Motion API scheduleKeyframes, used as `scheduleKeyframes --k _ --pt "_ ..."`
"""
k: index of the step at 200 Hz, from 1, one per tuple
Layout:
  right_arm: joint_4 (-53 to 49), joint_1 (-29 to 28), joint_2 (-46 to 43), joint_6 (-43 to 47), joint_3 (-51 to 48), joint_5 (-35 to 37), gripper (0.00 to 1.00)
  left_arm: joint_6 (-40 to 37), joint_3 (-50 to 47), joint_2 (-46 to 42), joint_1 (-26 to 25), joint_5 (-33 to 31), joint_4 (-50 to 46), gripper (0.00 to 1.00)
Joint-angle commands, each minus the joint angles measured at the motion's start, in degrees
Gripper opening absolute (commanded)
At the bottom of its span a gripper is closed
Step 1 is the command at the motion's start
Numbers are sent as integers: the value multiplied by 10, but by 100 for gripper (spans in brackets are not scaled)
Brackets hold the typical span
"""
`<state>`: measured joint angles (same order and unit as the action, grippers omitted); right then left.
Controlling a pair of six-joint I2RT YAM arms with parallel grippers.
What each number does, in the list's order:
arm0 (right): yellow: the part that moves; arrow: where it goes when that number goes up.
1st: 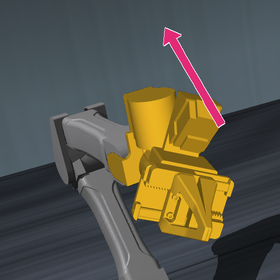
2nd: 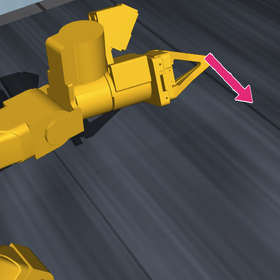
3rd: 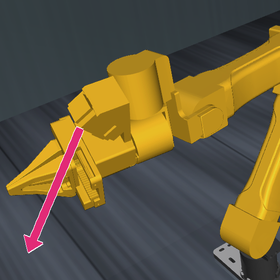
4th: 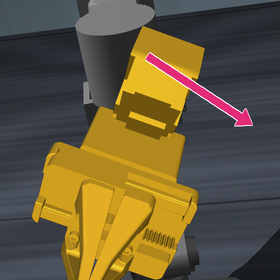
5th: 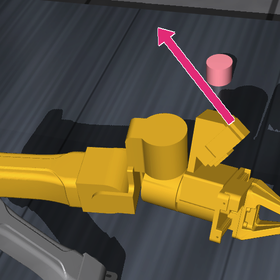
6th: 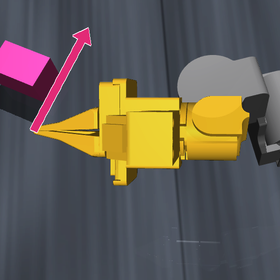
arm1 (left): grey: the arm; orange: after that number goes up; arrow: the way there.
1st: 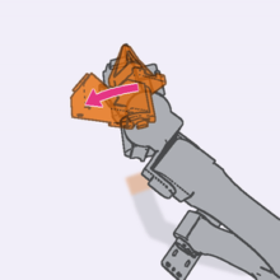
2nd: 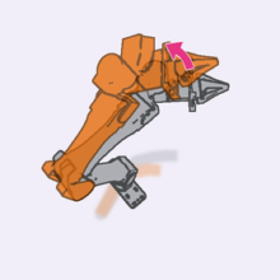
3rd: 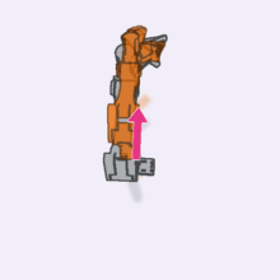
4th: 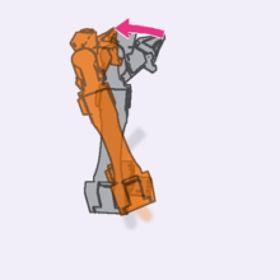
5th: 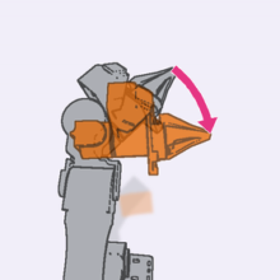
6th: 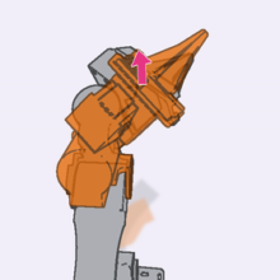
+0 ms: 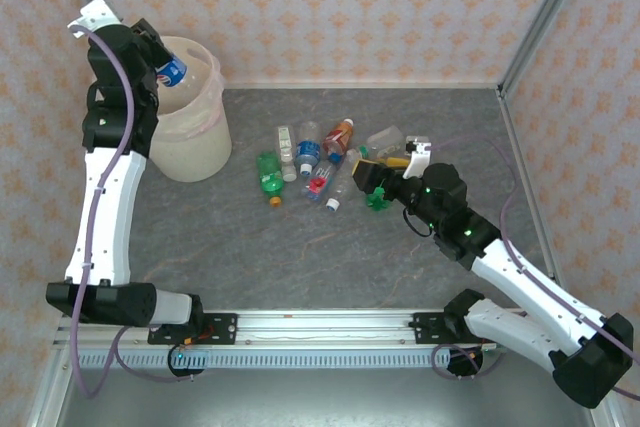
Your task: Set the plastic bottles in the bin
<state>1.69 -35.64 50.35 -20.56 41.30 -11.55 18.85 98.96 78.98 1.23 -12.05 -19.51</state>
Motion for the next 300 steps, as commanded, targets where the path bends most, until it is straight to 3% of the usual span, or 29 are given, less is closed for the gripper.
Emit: scheduleKeyframes --k 1,50,73,100,116,125,147,168,225,300 --pt "17 0 8 -9 15 -3 100 -42 9 28 4 -39 17 18" --pt "2 0 5 -11 18 -3 100 -92 45 108 11 -99 45 18" --pt "-5 0 -1 -8 18 0 100 -93 55 140 21 -98 54 18" --pt "-7 0 -1 -6 16 5 100 -89 61 175 30 -98 38 26" --pt "-7 0 2 -9 16 3 100 -81 60 186 32 -92 24 45" --pt "-7 0 4 -9 16 4 100 -77 57 187 31 -87 22 61" --pt "-4 0 8 -10 14 6 100 -63 56 182 32 -76 11 72" --pt "1 0 12 -13 11 4 100 -39 54 167 31 -53 1 99" --pt "5 0 20 -25 8 10 100 8 -11 93 -21 -4 22 99" --pt "7 0 23 -50 -2 47 100 60 -223 -39 -120 41 113 99"
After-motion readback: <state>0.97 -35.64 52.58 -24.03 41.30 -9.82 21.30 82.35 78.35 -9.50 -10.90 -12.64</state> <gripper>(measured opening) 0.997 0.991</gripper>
